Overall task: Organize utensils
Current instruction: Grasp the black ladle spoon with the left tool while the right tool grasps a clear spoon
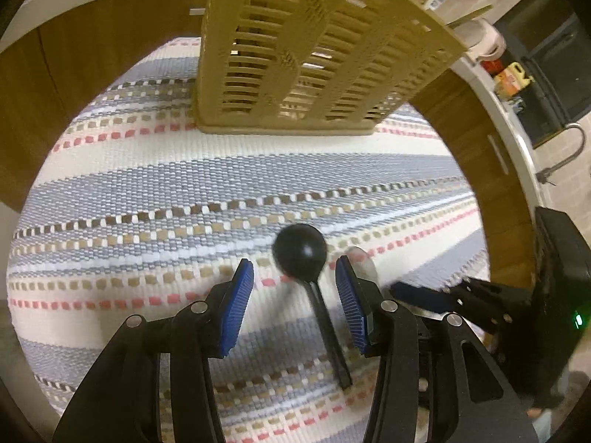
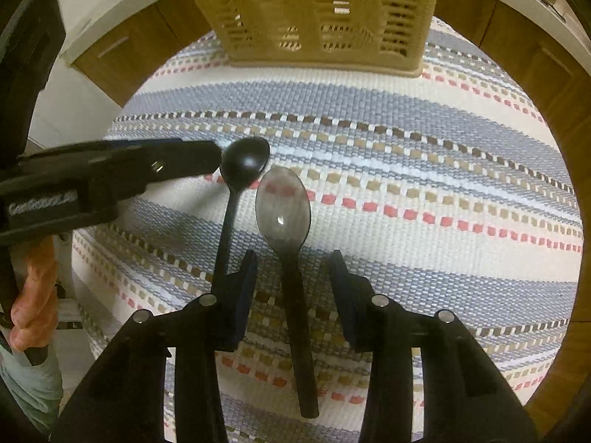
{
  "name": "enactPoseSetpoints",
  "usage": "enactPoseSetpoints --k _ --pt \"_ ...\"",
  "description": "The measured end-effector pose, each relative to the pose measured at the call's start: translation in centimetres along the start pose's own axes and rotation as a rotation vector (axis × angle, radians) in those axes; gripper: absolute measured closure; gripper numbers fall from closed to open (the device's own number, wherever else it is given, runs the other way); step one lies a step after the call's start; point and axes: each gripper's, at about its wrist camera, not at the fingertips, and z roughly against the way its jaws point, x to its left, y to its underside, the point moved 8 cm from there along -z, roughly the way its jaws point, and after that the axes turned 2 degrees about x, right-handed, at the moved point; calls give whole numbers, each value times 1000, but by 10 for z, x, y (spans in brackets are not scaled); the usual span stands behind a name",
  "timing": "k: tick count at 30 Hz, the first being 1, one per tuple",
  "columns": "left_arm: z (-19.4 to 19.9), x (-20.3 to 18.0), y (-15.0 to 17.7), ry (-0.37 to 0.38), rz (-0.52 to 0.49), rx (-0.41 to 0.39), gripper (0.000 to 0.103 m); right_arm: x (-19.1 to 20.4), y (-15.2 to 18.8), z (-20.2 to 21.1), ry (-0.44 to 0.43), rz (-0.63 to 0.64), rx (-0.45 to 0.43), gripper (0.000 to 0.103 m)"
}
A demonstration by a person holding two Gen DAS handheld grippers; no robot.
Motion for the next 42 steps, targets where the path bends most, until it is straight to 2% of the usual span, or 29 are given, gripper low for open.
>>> enactPoseSetpoints --k 3,5,6,10,12,15,19,22,24,25,26,28,33,37,40,42 --pt "-8 -5 -5 -33 -10 -8 58 8 1 -3 57 42 -18 74" --pt "-11 -10 -7 -35 -16 -16 58 2 -2 -5 88 52 -20 91" --pt "-13 -12 -7 -36 -18 -16 58 1 -1 -5 100 52 -22 93" --pt "-19 -23 -4 -64 -45 -38 58 -22 5 2 142 3 -37 93" --pt "-22 -29 -1 -109 -86 -62 58 -32 9 5 168 -14 -45 93" --pt "-26 -38 3 -174 -132 -100 57 -47 18 8 159 -54 -44 93" --pt "-28 -44 5 -219 -167 -121 56 -64 25 15 180 -79 -37 93" --pt "-29 -46 4 -206 -177 -109 55 -69 23 16 163 -105 -31 92" --pt "-28 -45 1 -158 -160 -88 53 -73 19 15 147 -123 -19 86" --pt "-27 -42 -1 -133 -149 -74 53 -73 15 15 125 -130 -13 77" --pt "-26 -39 -1 -113 -141 -62 52 -71 12 16 114 -134 -13 63" --pt "-26 -37 -1 -80 -134 -37 52 -70 4 21 131 -127 -38 50" --pt "-31 -38 -10 -29 -103 27 52 -75 -17 20 125 -137 -20 50" --pt "-38 -44 -13 -60 -123 45 51 -83 -27 13 149 -138 10 50" --pt "-43 -51 -13 -85 -139 41 49 -86 -22 6 139 -136 35 62" --pt "-46 -54 -14 -102 -146 36 49 -85 -25 5 170 -115 32 63"
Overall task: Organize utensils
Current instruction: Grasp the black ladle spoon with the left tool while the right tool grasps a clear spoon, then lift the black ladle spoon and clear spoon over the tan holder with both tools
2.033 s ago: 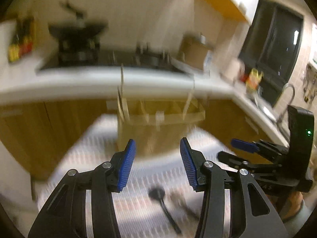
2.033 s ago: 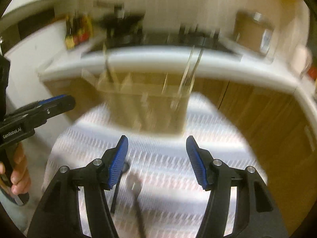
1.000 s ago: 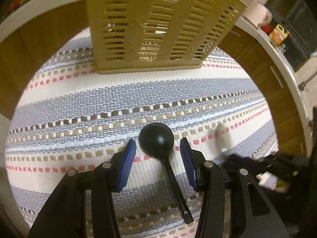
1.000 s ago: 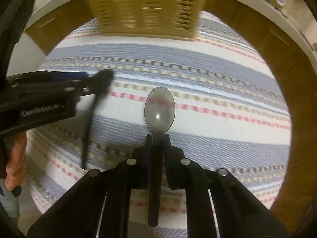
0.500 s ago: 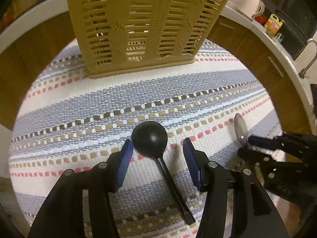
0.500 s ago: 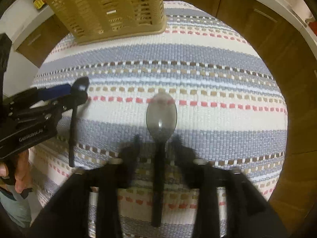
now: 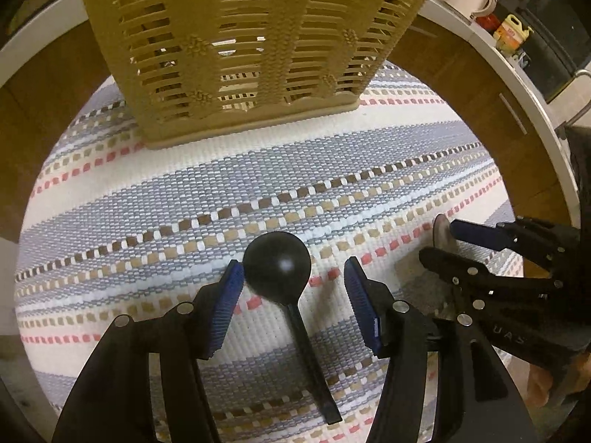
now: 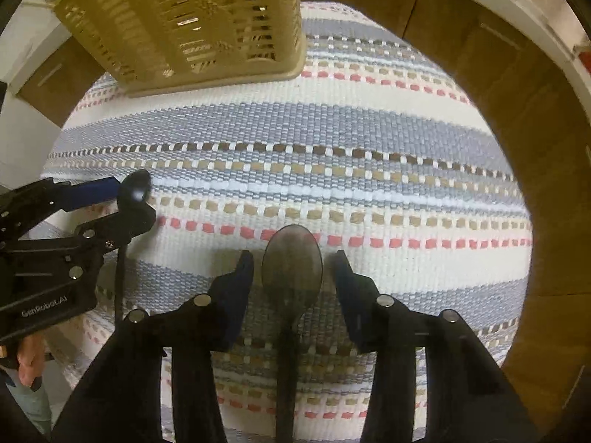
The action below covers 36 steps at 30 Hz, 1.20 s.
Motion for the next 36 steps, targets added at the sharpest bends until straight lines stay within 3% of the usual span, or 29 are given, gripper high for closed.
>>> enactPoseSetpoints --k 5,10,13,22,28,36 --pt "-2 -3 -3 -44 -3 -4 50 6 -5 -3 19 18 0 74" --pt "-8 -6 -6 -81 -16 -18 50 10 -5 -3 23 37 -9 74" --pt "-10 -6 -8 -132 -36 -29 66 14 2 -2 16 39 -17 74" --pt "-8 -7 -8 -141 -35 -78 68 18 15 21 -48 54 -82 74" --pt "18 -5 -4 -76 -11 -202 68 13 24 47 -134 37 -184 74" --pt "100 -5 -6 -85 -49 -494 68 4 29 106 -278 14 -378 74"
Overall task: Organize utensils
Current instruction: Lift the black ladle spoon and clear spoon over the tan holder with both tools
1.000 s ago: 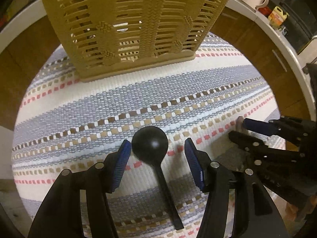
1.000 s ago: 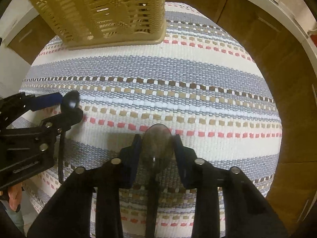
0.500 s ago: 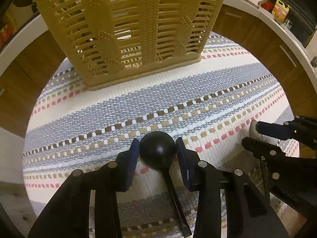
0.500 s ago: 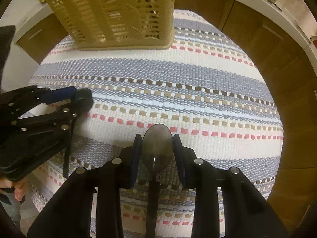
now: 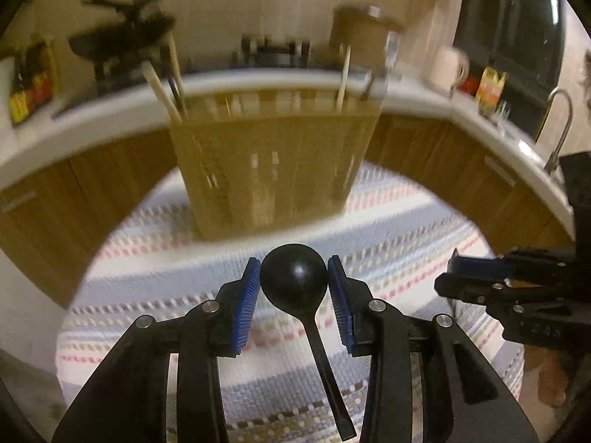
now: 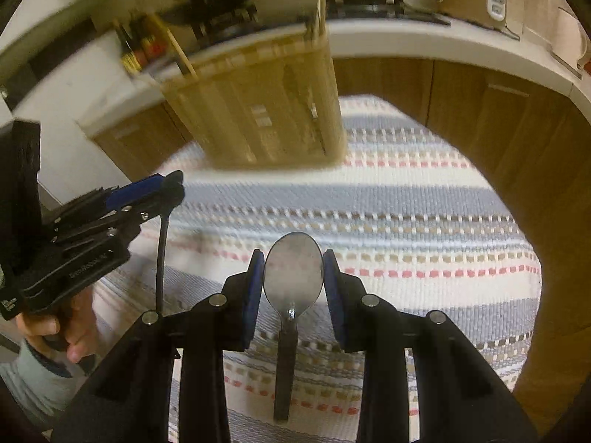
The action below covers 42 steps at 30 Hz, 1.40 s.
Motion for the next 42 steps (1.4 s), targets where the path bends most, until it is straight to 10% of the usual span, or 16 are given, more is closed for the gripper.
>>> enactPoseSetpoints --k 12,19,30,42 --pt "101 33 -108 -63 77 -440 68 32 -97 82 -164 -17 -327 74" --pt "113 52 -161 -167 76 -629 67 36 -166 101 -111 -21 -487 74" --pt "65 60 -181 -296 42 -719 67 19 -216 71 169 15 -627 74" --pt "48 80 -175 -281 99 -703 67 7 -225 81 140 -15 -666 74"
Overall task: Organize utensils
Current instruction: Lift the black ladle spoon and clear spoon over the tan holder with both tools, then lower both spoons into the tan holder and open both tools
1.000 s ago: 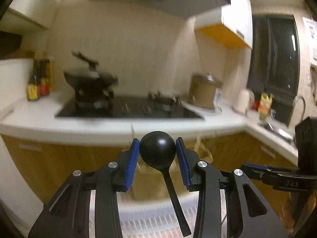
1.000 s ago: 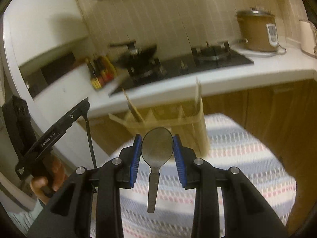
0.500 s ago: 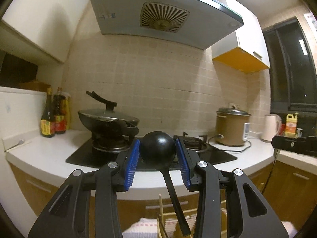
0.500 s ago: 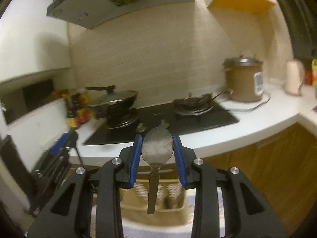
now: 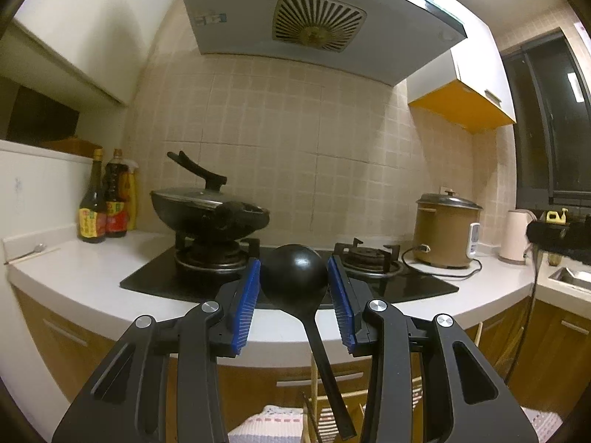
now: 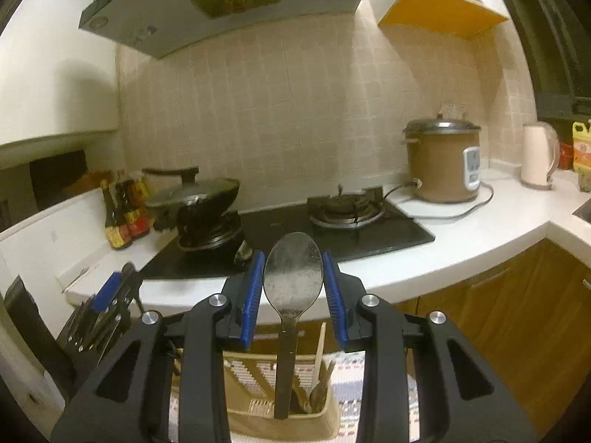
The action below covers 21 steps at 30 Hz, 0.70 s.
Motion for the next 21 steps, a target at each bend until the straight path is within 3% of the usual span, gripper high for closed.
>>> enactPoseSetpoints --k 5,9,16,21 --pt "-4 -1 2 -12 -6 -10 67 -1 3 -11 38 20 -49 74" --pt "-7 -6 11 -29 -36 -16 67 7 21 -24 107 106 -77 74" --pt "-4 -12 24 -10 -66 0 66 9 45 -29 97 120 -44 73" --pt "9 -9 27 39 -48 37 52 -3 51 -18 52 49 3 66"
